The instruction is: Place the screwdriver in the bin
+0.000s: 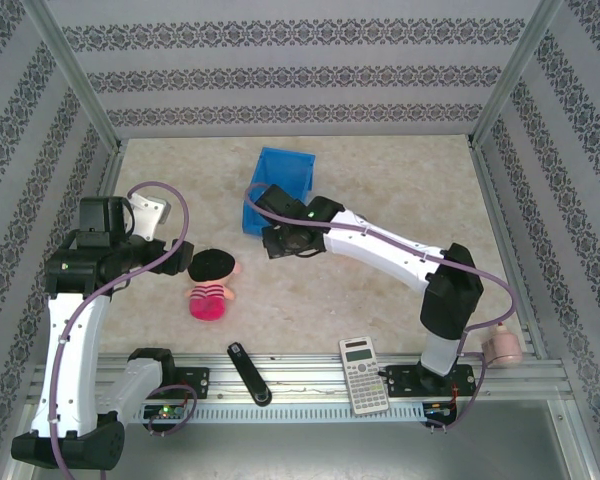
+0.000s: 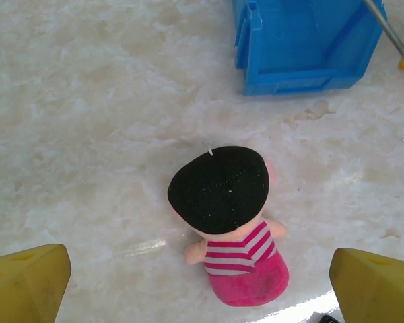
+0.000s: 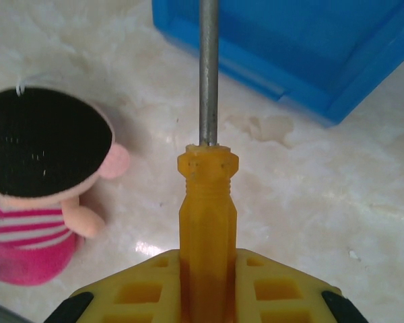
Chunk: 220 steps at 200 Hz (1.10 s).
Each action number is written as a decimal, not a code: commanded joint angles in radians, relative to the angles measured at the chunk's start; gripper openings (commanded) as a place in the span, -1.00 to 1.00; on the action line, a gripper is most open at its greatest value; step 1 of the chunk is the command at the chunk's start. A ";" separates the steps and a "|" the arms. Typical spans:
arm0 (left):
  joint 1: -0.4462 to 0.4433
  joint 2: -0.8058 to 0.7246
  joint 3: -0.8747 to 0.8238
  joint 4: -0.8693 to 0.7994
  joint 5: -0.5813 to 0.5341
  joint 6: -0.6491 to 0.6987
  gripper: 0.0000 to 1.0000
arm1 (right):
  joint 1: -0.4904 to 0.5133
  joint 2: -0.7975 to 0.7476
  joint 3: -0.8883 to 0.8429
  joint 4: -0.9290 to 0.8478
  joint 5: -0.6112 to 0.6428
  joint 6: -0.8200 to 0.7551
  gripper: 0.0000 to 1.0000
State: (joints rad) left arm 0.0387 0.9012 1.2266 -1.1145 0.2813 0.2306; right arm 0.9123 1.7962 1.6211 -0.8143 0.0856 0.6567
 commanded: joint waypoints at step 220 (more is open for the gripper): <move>-0.008 -0.030 0.004 -0.037 0.036 -0.019 0.99 | -0.151 0.463 0.379 0.175 0.045 0.175 -0.60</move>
State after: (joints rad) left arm 0.0387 0.8852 1.2251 -1.1160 0.3035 0.2169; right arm 0.7631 2.2154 1.9408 -0.6212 0.1387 0.8139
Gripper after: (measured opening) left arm 0.994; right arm 0.200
